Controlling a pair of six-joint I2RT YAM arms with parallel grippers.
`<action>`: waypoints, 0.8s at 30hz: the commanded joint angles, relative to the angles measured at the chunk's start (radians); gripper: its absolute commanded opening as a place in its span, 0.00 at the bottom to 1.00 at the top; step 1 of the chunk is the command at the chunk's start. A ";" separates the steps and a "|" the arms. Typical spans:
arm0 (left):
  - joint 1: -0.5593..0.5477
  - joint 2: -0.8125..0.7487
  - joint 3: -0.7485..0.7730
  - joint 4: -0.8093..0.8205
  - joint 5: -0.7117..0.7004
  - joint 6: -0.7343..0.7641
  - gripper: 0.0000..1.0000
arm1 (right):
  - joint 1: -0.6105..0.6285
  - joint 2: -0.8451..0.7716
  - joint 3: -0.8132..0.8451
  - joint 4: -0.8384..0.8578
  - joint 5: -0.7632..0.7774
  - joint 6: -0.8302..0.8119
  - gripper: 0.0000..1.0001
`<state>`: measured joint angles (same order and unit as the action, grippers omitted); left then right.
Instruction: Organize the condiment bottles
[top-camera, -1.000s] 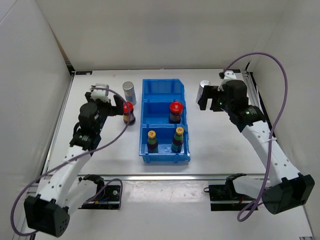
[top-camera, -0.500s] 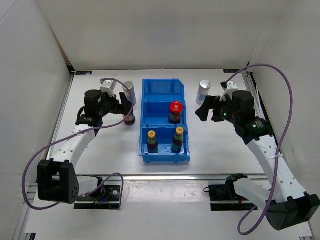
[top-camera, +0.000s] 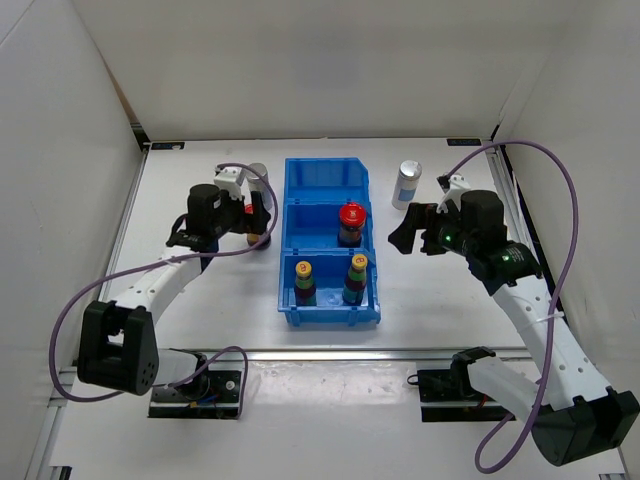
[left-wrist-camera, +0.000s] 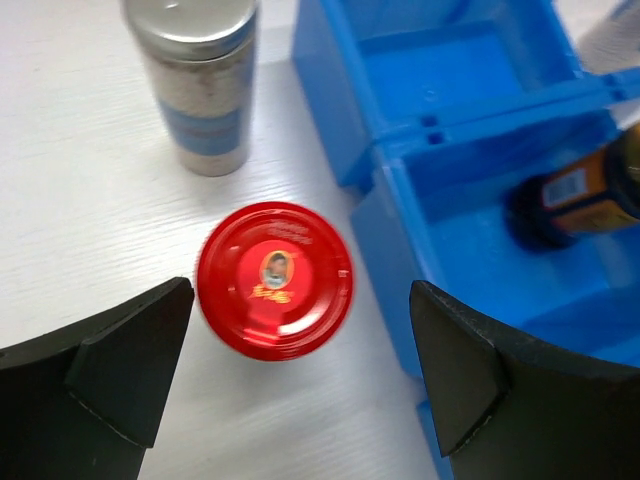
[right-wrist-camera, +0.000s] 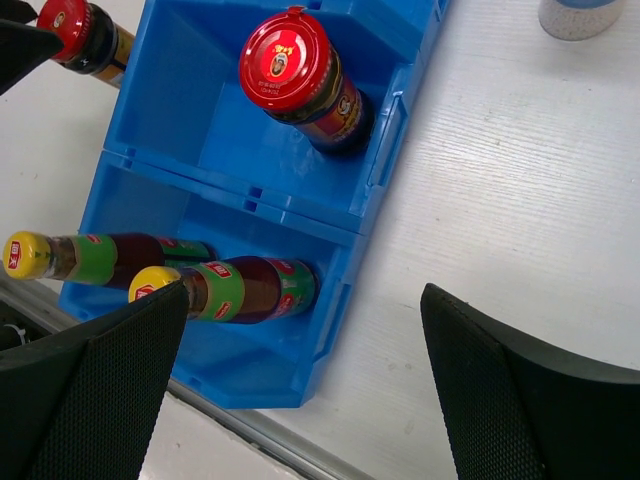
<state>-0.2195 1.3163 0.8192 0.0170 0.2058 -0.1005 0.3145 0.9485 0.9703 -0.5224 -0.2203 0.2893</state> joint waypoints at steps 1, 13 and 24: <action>0.002 -0.028 -0.038 0.018 -0.106 0.012 1.00 | -0.002 -0.019 0.013 0.022 -0.022 0.011 1.00; -0.007 0.012 -0.081 0.077 -0.094 -0.007 1.00 | -0.002 0.009 0.031 0.022 -0.022 0.021 1.00; -0.017 0.124 -0.022 0.106 -0.002 -0.025 0.88 | -0.002 0.027 0.041 0.013 -0.022 0.021 1.00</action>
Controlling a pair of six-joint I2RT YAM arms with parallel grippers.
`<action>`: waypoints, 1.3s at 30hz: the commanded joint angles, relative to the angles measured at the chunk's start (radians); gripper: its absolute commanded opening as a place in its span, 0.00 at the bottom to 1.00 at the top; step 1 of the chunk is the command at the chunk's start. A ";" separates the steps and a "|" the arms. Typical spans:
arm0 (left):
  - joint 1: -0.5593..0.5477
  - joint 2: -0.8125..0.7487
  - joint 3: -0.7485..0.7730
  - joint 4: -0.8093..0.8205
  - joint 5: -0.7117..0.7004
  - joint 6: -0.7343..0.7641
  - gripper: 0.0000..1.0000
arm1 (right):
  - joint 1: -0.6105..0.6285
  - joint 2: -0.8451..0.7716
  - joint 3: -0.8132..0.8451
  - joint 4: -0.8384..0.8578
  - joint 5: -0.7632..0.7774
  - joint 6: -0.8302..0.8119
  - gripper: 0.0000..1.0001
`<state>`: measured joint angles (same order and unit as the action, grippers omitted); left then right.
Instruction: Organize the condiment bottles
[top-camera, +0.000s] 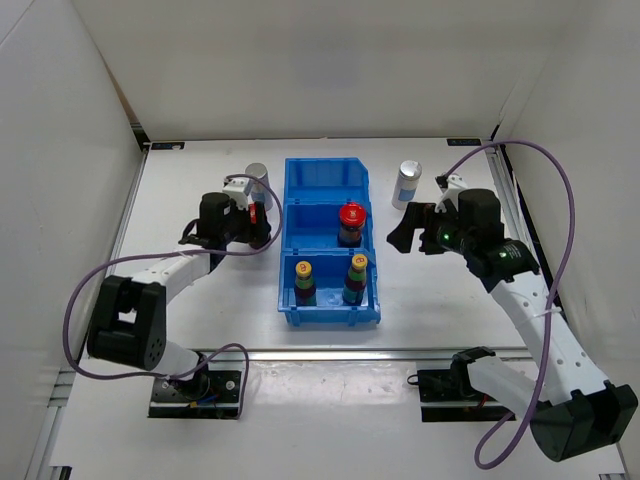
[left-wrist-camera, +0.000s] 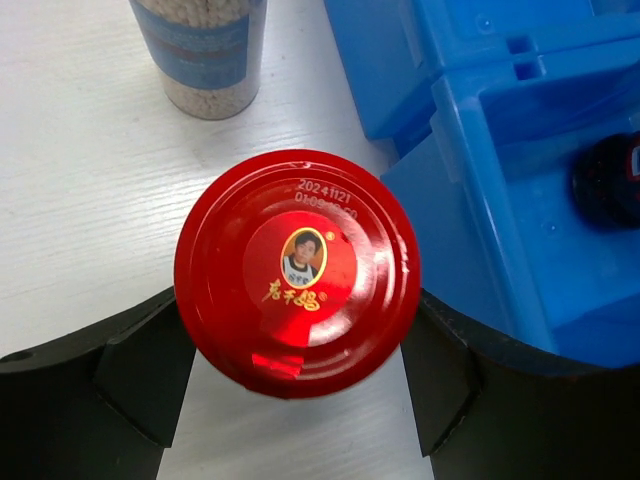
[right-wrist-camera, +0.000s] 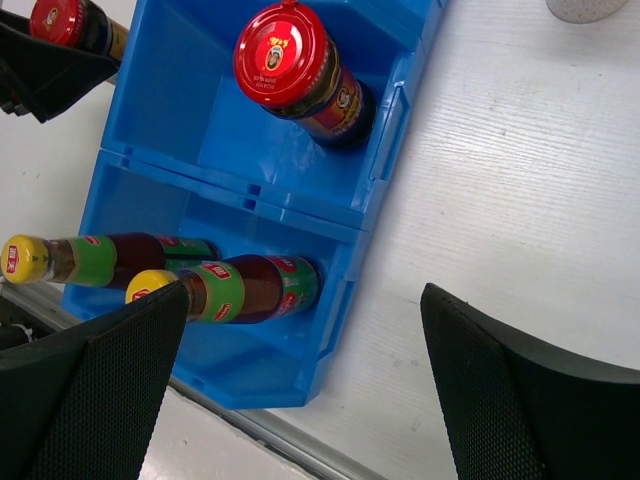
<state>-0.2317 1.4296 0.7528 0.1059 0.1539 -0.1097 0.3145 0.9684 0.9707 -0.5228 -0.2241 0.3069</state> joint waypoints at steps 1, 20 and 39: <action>-0.004 0.023 0.045 0.017 0.050 -0.016 0.85 | -0.002 0.007 0.049 0.014 -0.018 0.003 1.00; -0.014 -0.236 0.152 -0.130 -0.062 0.035 0.56 | -0.002 0.007 0.068 -0.005 -0.009 0.003 1.00; -0.310 0.020 0.433 -0.110 0.070 0.019 0.56 | -0.002 -0.031 0.068 -0.062 0.063 -0.008 1.00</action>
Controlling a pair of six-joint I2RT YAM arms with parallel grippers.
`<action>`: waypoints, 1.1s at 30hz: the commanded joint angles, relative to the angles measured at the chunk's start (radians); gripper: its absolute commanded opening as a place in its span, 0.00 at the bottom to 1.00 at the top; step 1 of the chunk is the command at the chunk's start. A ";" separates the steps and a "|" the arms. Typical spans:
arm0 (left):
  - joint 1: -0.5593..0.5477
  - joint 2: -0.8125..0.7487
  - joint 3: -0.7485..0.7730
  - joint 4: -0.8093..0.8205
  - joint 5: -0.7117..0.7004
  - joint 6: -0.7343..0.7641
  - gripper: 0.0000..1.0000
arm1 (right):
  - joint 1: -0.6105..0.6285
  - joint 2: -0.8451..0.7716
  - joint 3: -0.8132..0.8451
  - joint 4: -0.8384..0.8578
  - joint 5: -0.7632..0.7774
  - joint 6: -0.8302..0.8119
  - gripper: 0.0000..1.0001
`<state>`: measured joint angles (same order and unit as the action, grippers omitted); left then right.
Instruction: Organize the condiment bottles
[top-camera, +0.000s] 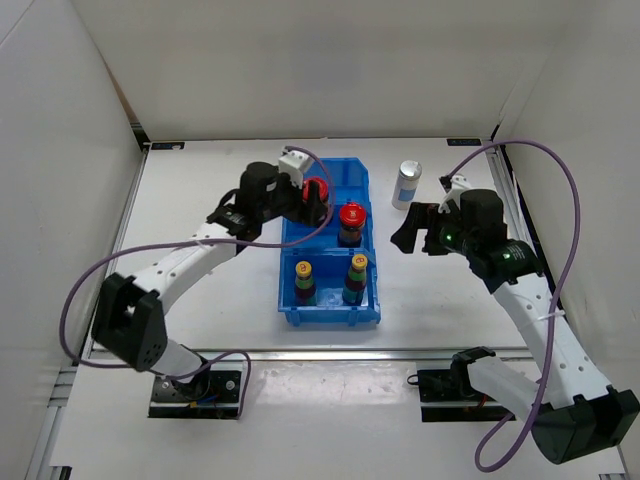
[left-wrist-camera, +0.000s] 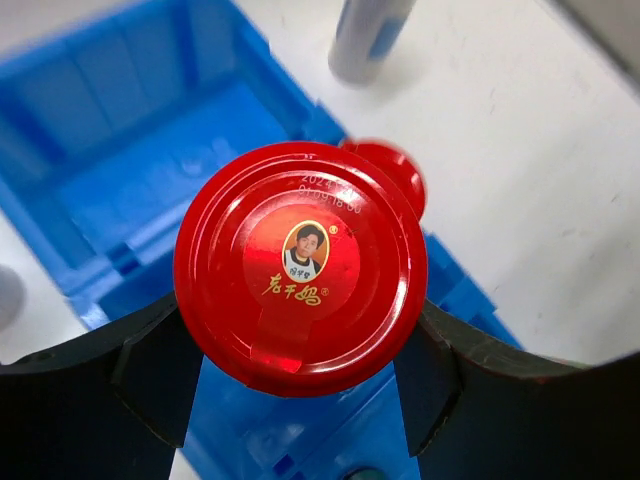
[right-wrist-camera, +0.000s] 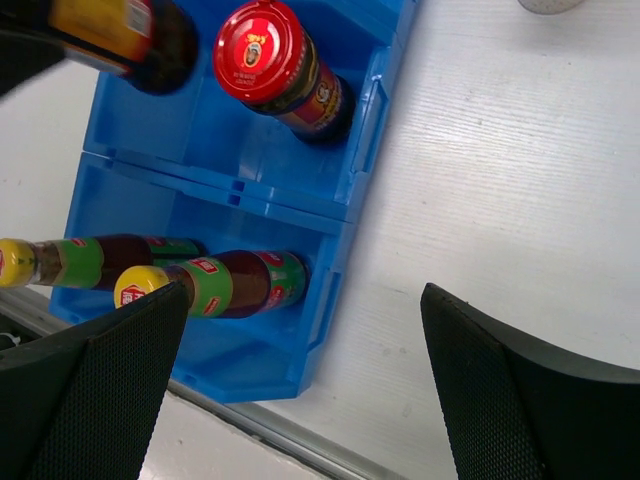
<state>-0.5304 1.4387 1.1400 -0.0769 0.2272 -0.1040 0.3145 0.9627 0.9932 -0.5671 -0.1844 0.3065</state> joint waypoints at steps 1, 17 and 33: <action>-0.011 0.023 0.046 0.081 -0.003 0.013 0.56 | -0.002 -0.025 0.045 -0.026 0.034 -0.017 1.00; -0.039 0.138 -0.115 0.209 -0.106 0.047 0.64 | -0.002 -0.053 0.016 -0.045 0.075 -0.026 1.00; -0.057 0.121 -0.082 0.192 -0.219 0.133 1.00 | -0.002 -0.062 0.025 -0.065 0.120 -0.007 1.00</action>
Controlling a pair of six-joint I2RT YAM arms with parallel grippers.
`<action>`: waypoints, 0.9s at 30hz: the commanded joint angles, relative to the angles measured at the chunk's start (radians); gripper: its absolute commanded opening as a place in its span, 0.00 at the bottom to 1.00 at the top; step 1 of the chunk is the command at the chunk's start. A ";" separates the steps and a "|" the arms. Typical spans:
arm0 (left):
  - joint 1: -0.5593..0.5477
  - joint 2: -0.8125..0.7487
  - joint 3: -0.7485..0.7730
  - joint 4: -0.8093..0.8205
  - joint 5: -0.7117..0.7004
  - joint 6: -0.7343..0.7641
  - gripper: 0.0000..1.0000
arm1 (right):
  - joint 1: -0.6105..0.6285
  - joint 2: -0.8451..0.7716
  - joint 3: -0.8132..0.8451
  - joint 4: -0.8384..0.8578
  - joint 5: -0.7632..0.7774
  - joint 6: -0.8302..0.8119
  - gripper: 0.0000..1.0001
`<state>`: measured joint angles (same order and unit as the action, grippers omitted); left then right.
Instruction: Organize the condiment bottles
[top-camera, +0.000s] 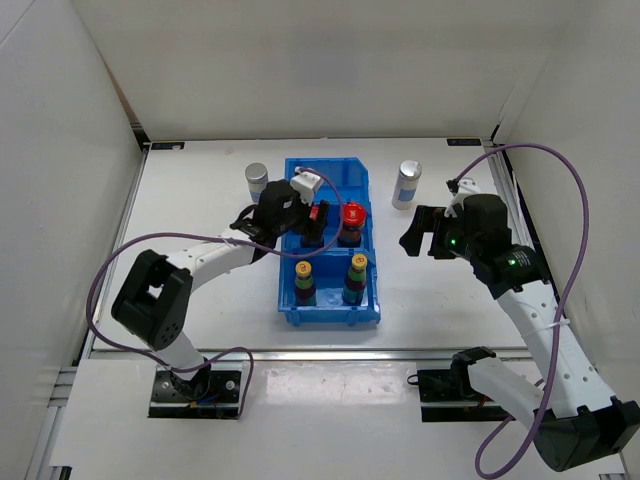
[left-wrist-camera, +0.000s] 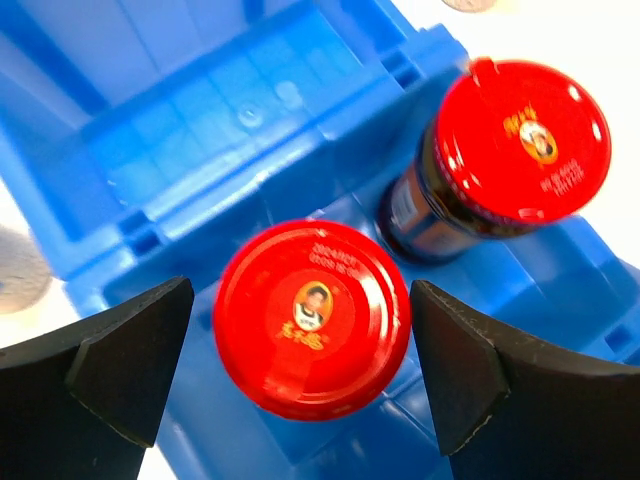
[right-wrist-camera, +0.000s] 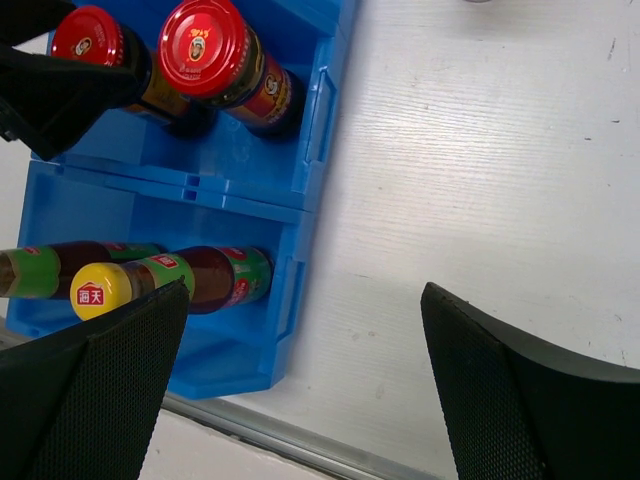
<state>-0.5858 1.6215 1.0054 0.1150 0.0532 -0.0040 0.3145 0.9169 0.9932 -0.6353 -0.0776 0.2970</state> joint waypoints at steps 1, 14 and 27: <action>-0.002 -0.061 0.068 -0.020 -0.091 0.033 1.00 | -0.002 -0.016 0.025 0.003 0.024 0.002 1.00; 0.116 -0.345 0.178 -0.273 -0.150 0.015 1.00 | -0.002 -0.076 0.007 0.013 0.166 0.014 1.00; 0.156 -0.704 -0.439 0.069 -0.385 0.085 1.00 | -0.002 -0.046 0.028 0.032 0.193 0.027 1.00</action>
<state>-0.4332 0.9791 0.5392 0.0372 -0.2668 0.0540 0.3145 0.8555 0.9913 -0.6334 0.0776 0.3260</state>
